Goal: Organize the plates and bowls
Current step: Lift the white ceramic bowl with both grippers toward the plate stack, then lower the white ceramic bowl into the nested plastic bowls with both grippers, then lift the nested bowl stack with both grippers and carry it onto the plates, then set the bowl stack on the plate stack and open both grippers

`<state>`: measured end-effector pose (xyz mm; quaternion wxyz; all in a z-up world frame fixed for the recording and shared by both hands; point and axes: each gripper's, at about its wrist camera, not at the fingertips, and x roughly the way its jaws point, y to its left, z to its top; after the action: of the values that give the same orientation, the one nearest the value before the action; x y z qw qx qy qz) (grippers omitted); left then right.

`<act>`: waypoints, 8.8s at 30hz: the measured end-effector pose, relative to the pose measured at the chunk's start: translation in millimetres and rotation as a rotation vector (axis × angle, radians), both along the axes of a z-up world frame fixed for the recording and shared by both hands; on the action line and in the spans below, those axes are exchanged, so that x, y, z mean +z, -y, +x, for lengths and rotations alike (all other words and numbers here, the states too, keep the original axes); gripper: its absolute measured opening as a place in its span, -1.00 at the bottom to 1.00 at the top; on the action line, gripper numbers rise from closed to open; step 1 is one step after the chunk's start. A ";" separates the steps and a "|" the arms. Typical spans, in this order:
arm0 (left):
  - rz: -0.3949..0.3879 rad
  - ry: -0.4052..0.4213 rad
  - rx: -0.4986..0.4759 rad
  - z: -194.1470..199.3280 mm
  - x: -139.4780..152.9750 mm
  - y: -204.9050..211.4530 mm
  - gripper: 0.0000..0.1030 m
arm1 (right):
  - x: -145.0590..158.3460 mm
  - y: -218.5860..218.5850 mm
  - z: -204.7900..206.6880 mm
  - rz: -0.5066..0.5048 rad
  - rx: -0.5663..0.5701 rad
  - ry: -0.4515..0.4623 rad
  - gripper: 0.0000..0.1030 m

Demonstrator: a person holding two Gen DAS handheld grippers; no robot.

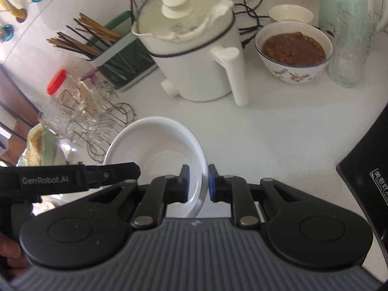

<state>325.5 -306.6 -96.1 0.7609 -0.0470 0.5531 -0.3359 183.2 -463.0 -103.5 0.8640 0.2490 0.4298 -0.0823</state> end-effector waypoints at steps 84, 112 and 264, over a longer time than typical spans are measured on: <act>0.053 -0.104 0.662 -65.7 -56.8 -245.2 -0.28 | -88.1 -182.9 74.6 0.131 0.423 -0.267 -0.21; 0.081 -0.188 0.434 -28.9 -93.4 -166.9 -0.28 | -92.9 -117.5 52.1 0.109 0.327 -0.271 -0.75; 0.153 0.297 0.653 -345.4 106.0 -362.5 -0.23 | 94.4 -256.3 -160.0 -0.106 0.528 0.296 -0.28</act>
<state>-19.9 55.8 9.9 0.9014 -0.1146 0.4160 -0.0362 23.2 -206.7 -9.1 0.9205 0.0926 0.3442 0.1600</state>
